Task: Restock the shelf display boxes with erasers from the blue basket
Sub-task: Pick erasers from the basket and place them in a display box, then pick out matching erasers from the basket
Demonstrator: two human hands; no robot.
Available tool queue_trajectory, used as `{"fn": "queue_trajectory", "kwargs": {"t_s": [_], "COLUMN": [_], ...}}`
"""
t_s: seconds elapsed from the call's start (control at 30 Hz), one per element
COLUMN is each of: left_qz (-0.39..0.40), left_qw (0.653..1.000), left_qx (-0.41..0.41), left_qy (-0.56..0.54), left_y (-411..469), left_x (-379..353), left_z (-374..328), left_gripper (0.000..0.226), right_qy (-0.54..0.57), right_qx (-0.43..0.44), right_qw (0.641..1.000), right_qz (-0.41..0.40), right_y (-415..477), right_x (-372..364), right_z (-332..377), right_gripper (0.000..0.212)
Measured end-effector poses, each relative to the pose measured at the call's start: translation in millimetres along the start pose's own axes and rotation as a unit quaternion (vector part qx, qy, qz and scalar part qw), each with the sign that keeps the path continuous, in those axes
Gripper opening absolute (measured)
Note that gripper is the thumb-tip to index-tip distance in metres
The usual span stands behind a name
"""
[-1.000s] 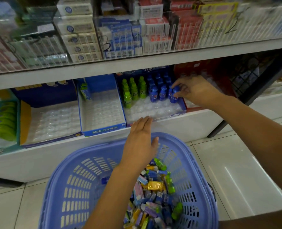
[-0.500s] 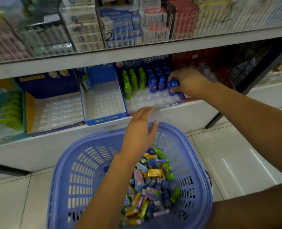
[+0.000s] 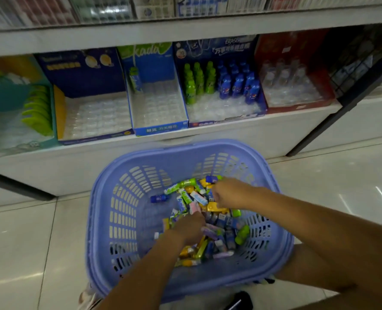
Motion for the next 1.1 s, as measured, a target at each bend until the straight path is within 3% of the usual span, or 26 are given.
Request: {"fn": "queue_trajectory", "kwargs": {"t_s": [0.07, 0.17, 0.27, 0.37, 0.43, 0.5, 0.6, 0.67, 0.8, 0.83, 0.9, 1.0, 1.03, 1.1], "left_qz": [-0.007, -0.016, -0.007, -0.002, -0.005, -0.009, -0.032, -0.046, -0.070, -0.074, -0.089, -0.071, -0.052, -0.022], "left_qw": [1.000, 1.000, 1.000, 0.999, 0.998, 0.995, 0.984, 0.975, 0.976, 0.976, 0.970, 0.939, 0.911, 0.850], "left_qx": [0.002, -0.001, -0.012, -0.027, -0.023, -0.017, -0.019, -0.025, -0.015, 0.002, 0.033, 0.097, 0.118, 0.147], "left_qy": [-0.010, -0.018, -0.006, -0.022, -0.059, -0.099, -0.173, -0.217, -0.205, -0.207, -0.224, -0.322, -0.392, -0.506], "left_y": [1.5, 7.3, 10.1, 13.6, 18.8, 23.7, 26.6, 27.3, 30.2, 29.8, 29.2, 24.2, 22.2, 18.9], "left_x": [-1.8, 0.5, 3.1, 9.1, 9.6, 9.6, 15.1, 20.4, 34.0, 38.7, 45.7, 47.0, 45.2, 41.9], "left_z": [2.0, 2.7, 0.9, -3.4, -3.2, -3.3, -10.3, -13.5, -7.4, -1.9, 12.3, 33.5, 37.2, 41.8], "left_gripper": [0.033, 0.035, 0.029, 0.001, 0.011, 0.012, 0.007, 0.033, 0.023, 0.020, 0.015, 0.010, 0.013, 0.025], "right_qy": [-0.033, -0.055, -0.071, -0.072, -0.063, -0.052, 0.045, 0.175, 0.407, 0.425, 0.335, 0.216, 0.188, 0.173], "right_qx": [-0.008, -0.049, -0.075, -0.084, -0.099, -0.100, -0.076, -0.073, -0.145, -0.170, -0.224, -0.271, -0.260, -0.276], "right_qw": [0.996, 0.985, 0.981, 0.981, 0.979, 0.981, 0.990, 0.979, 0.902, 0.889, 0.915, 0.937, 0.946, 0.945], "right_qz": [0.089, 0.159, 0.161, 0.158, 0.164, 0.158, 0.112, 0.070, 0.019, 0.013, 0.017, 0.035, 0.051, 0.032], "right_y": [3.1, 3.8, 9.6, 17.2, 18.1, 18.9, 26.2, 30.1, 29.8, 31.9, 34.8, 31.3, 31.7, 33.7], "right_x": [-40.5, -84.8, -99.3, -102.1, -104.9, -104.9, -91.8, -77.9, -68.9, -72.4, -82.1, -97.6, -106.4, -116.4], "right_z": [-3.8, -16.4, -21.0, -20.7, -23.3, -26.4, -20.6, -18.1, -25.8, -28.1, -34.3, -37.6, -35.3, -36.5], "right_gripper": [0.043, 0.035, 0.004, 0.010, 0.005, 0.027, 0.023, 0.028, 0.017, 0.018, 0.020, 0.015, 0.012, 0.028]}}
Point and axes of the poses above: each hand's wrist, its own y-axis towards the middle knuckle, its own x-axis out of the back of the hand, z = x × y, the point moved 6 cm from there along y, towards the middle knuckle, and after that the axes turned 7 degrees about -z, right-handed, at the moved point
